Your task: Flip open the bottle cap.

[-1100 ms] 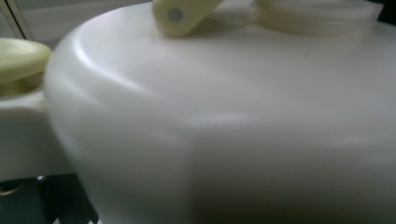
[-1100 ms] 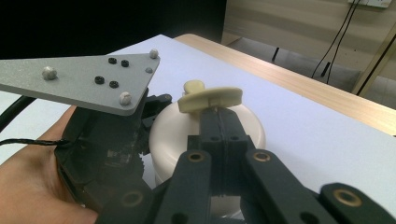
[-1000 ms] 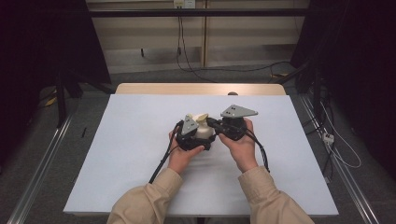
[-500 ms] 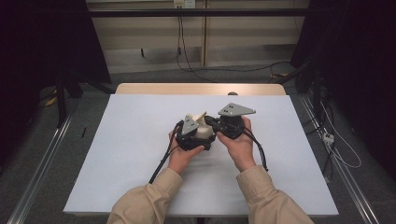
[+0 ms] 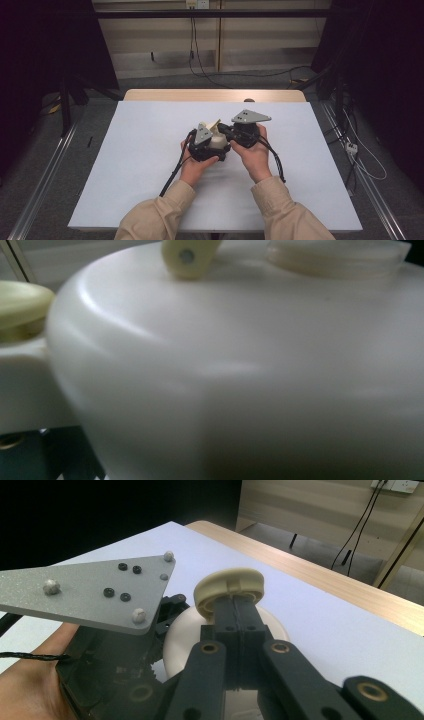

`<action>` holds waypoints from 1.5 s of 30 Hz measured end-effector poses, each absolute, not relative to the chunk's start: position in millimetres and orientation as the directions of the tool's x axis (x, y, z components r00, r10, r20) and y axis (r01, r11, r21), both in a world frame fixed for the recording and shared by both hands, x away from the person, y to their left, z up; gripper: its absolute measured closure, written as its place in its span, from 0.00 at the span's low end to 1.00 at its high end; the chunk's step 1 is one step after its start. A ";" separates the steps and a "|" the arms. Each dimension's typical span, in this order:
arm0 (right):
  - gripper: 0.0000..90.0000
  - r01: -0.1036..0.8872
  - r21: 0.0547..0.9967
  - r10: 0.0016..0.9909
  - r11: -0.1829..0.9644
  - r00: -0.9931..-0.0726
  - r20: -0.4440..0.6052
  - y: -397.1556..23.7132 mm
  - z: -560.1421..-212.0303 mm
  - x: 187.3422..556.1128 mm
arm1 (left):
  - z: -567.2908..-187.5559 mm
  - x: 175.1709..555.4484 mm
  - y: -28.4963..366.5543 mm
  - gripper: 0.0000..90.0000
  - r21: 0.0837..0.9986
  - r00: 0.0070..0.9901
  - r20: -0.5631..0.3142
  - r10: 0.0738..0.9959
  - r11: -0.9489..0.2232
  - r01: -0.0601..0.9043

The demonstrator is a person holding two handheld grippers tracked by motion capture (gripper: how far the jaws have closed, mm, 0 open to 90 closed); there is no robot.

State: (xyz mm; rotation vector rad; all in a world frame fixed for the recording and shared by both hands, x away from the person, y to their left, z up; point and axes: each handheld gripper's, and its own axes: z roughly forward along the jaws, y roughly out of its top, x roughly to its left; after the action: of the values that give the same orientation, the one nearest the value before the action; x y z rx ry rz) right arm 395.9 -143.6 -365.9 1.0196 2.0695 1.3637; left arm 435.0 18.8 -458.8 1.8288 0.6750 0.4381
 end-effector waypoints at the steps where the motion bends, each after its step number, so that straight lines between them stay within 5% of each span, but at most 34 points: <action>1: 1.00 0.331 0.914 0.783 0.235 -0.621 0.024 -143.2 -366.1 396.0 | -458.8 435.0 18.8 0.06 0.938 0.771 -0.024 0.637 -0.253 0.238; 45: 1.00 0.328 0.915 0.777 0.237 -0.629 0.024 -138.3 -359.2 407.5 | -458.9 435.0 18.5 0.06 0.938 0.768 -0.029 0.640 -0.247 0.242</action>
State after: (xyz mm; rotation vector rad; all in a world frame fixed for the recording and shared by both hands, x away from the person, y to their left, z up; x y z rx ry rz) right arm 407.5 -138.3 -359.2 1.0110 2.0765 1.3708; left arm 435.0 18.5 -458.9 1.8241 0.6818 0.4365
